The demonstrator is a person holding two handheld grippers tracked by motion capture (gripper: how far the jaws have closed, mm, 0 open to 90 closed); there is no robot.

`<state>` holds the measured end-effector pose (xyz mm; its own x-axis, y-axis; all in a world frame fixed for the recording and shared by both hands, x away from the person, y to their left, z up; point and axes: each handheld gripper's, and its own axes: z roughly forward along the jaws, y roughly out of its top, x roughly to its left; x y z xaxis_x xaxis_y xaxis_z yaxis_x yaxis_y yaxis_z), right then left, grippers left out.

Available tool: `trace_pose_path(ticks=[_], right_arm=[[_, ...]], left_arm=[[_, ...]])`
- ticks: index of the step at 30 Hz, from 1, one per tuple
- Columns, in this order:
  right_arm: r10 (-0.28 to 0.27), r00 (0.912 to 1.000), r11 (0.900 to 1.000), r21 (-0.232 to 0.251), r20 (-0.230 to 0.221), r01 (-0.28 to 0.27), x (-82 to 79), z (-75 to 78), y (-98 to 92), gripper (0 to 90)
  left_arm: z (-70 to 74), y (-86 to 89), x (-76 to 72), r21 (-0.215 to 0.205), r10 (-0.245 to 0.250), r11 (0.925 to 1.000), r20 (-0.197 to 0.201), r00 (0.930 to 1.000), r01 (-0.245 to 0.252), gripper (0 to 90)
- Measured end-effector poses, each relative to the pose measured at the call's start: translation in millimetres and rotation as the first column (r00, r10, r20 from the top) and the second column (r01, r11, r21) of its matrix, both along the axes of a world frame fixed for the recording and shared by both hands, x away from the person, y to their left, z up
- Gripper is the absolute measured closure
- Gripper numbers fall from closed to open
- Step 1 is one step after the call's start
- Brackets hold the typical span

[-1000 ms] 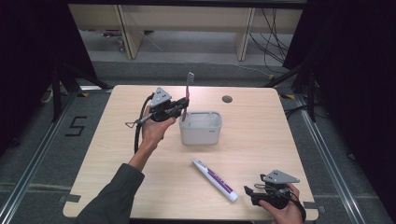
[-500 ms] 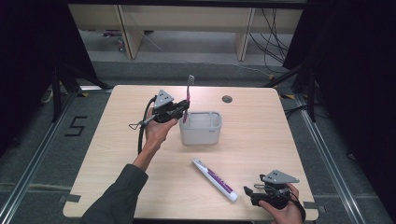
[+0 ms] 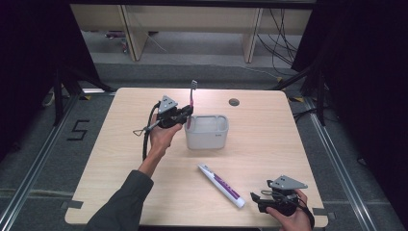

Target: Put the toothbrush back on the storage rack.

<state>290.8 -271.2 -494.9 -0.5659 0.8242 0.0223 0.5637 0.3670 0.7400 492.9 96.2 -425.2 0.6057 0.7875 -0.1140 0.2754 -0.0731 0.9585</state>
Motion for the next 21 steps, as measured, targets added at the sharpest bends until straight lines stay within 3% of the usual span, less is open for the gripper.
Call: trace_pose_path(ticks=[4, 8, 9, 11, 21], right_arm=[[-0.007, 0.9996, 1.000, 0.011, -0.026, 0.008, -1.5, -0.3, 2.2, 22.5], [0.009, 1.0000, 1.000, -0.004, -0.001, -0.009, 0.1, -0.4, 0.7, 22.5], [-0.003, 0.9997, 1.000, 0.010, -0.023, 0.004, -1.4, -0.2, 2.0, 22.5], [0.011, 0.9999, 1.000, -0.008, -0.004, -0.011, -0.2, -0.3, 0.7, 22.5], [0.009, 0.9999, 1.000, -0.008, -0.009, -0.009, -0.6, -0.2, 1.4, 22.5]], left_arm=[[-3.9, -0.7, 1.1, 0.008, 0.006, 0.9999, -0.007, 1.0000, -0.006, 82.7], [-5.7, -2.1, 1.2, 0.019, 0.005, 0.9998, -0.008, 1.0000, -0.005, 82.7], [-6.4, -2.4, 1.2, 0.022, 0.007, 0.9997, -0.008, 0.9999, -0.007, 82.7], [-8.6, -2.1, 1.6, 0.020, 0.010, 0.9998, -0.010, 0.9999, -0.010, 82.7], [-19.2, 0.2, 2.5, 0.036, 0.021, 0.9991, -0.029, 0.9994, -0.020, 82.3]])
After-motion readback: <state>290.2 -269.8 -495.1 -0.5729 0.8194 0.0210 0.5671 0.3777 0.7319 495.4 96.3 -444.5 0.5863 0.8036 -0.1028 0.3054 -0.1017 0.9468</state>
